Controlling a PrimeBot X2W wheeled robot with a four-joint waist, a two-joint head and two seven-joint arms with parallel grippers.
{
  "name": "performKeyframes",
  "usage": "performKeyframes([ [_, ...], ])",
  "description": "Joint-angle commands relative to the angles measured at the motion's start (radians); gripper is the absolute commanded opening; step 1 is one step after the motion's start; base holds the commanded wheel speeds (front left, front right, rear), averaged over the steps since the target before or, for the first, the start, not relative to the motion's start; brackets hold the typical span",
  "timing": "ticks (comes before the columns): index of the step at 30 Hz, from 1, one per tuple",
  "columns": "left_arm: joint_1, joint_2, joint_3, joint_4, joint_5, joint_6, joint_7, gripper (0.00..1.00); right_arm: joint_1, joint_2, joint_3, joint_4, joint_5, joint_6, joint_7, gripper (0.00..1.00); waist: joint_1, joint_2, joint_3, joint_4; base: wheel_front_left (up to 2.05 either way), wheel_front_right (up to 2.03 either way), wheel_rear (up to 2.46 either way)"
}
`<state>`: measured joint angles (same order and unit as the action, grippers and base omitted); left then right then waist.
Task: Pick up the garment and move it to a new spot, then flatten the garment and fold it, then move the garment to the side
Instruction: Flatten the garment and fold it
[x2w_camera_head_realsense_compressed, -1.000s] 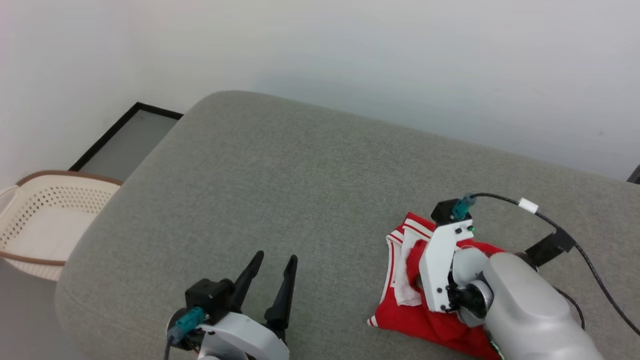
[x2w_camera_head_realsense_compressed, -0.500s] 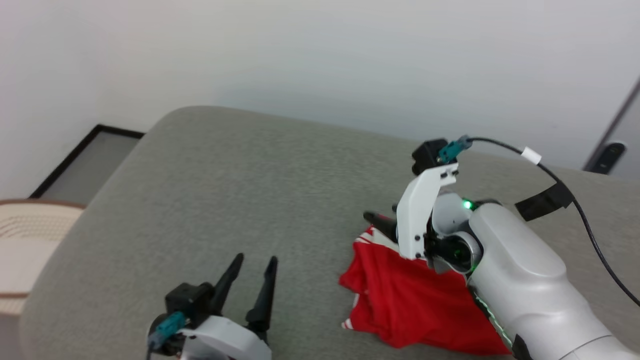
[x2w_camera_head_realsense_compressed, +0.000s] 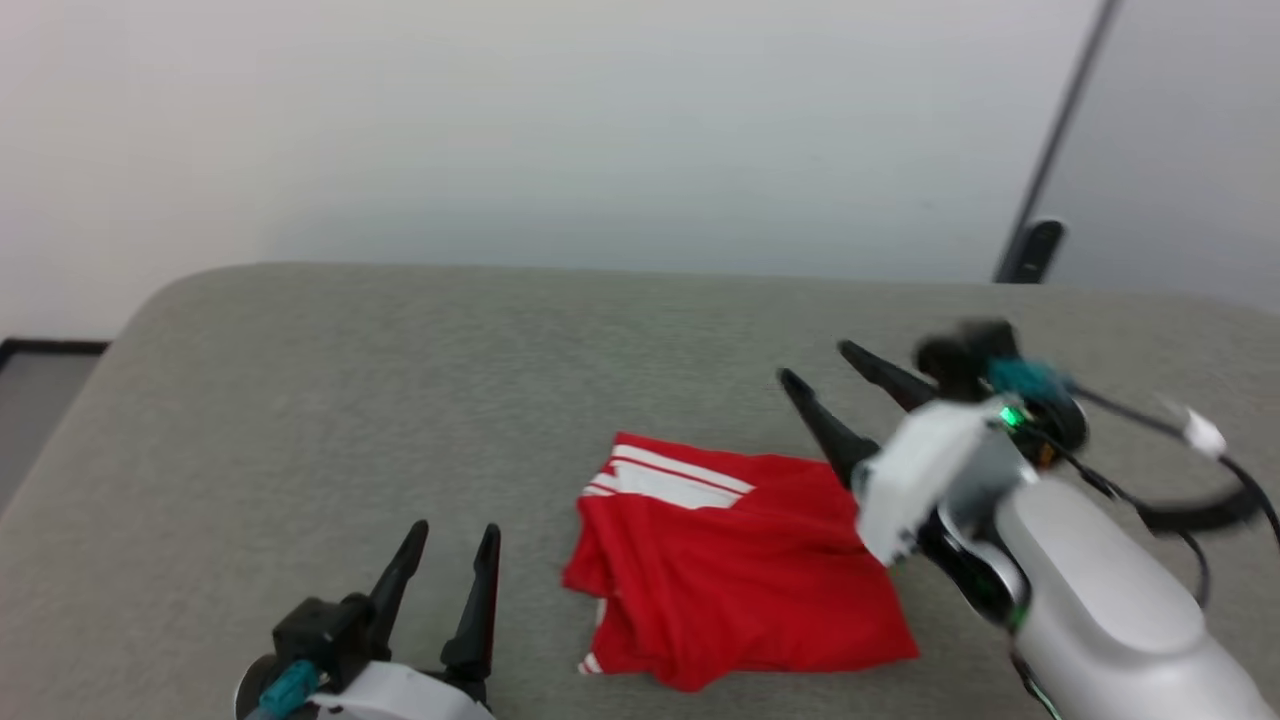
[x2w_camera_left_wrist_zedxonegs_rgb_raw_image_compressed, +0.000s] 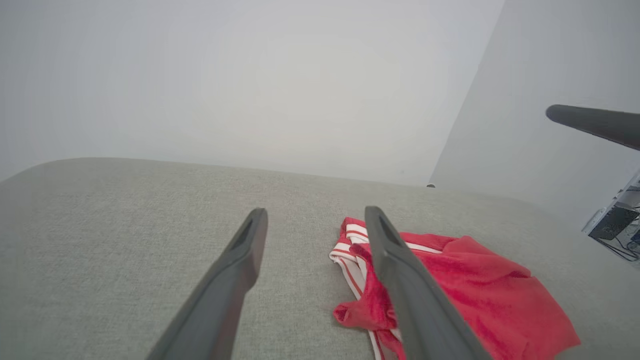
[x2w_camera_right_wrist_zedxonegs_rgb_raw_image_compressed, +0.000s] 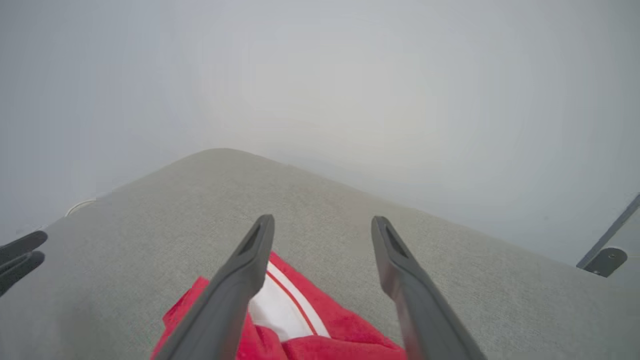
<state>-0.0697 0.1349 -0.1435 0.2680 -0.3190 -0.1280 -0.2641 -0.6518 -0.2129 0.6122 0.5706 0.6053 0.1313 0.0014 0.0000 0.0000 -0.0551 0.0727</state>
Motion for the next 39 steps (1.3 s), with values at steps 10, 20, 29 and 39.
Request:
performKeyframes([
  [10, 0.052, -0.016, 0.049, -0.052, 0.041, -0.004, 0.000, 1.00, 0.223, -0.073, -0.097, -0.080, -0.089, -0.001, -0.248, 1.00, 0.0000, 0.0000, 0.002, -0.134, 0.00, 0.00, 0.00],
  [20, 0.083, -0.032, 0.124, -0.109, 0.092, -0.003, 0.000, 1.00, 0.474, -0.013, -0.422, -0.261, -0.272, -0.001, -0.267, 1.00, 0.0000, 0.0000, 0.015, -0.152, 0.00, 0.00, 0.00],
  [29, 0.124, -0.020, 0.171, -0.135, 0.152, -0.003, 0.000, 1.00, 0.617, 0.016, -0.526, -0.343, -0.345, -0.001, -0.267, 1.00, 0.0000, 0.0000, 0.022, -0.144, 0.00, 0.00, 0.00],
  [39, 0.138, -0.024, 0.203, -0.147, 0.167, -0.003, 0.000, 1.00, 0.663, 0.033, -0.609, -0.380, -0.378, -0.001, -0.267, 1.00, 0.0000, 0.0000, 0.026, -0.134, 0.00, 0.00, 0.00],
])
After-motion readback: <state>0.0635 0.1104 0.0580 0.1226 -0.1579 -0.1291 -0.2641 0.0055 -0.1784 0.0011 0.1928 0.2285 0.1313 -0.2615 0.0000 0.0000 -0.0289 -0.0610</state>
